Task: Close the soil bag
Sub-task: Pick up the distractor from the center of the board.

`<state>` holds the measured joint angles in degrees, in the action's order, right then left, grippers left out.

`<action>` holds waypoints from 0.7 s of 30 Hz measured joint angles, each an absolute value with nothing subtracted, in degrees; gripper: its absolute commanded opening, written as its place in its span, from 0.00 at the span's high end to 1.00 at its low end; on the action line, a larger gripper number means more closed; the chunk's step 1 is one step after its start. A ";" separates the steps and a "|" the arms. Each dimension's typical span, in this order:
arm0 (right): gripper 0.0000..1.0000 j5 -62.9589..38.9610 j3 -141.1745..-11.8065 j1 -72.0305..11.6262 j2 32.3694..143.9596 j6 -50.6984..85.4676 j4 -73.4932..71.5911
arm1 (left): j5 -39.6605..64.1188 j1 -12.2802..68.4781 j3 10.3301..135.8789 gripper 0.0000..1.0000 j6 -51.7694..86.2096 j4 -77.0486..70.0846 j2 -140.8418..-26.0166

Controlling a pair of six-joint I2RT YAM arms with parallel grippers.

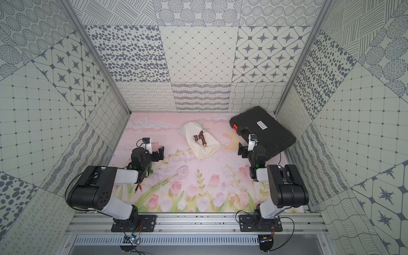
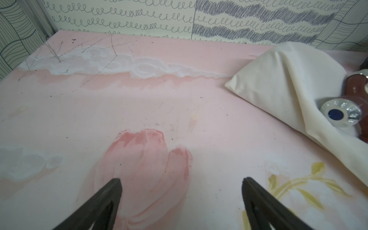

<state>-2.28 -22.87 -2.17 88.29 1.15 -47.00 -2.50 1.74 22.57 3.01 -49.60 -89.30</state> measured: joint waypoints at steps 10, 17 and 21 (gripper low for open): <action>0.03 0.05 -40.80 -10.46 77.08 2.46 -17.32 | -2.33 2.37 24.58 0.02 5.19 -37.69 -69.89; 0.03 0.45 -51.16 -23.97 83.85 5.21 -5.06 | 0.16 9.08 32.23 0.02 13.47 -24.84 -67.00; 0.03 0.54 -55.09 -30.70 91.00 5.82 -1.39 | 2.17 15.09 33.80 0.02 17.72 -19.77 -68.79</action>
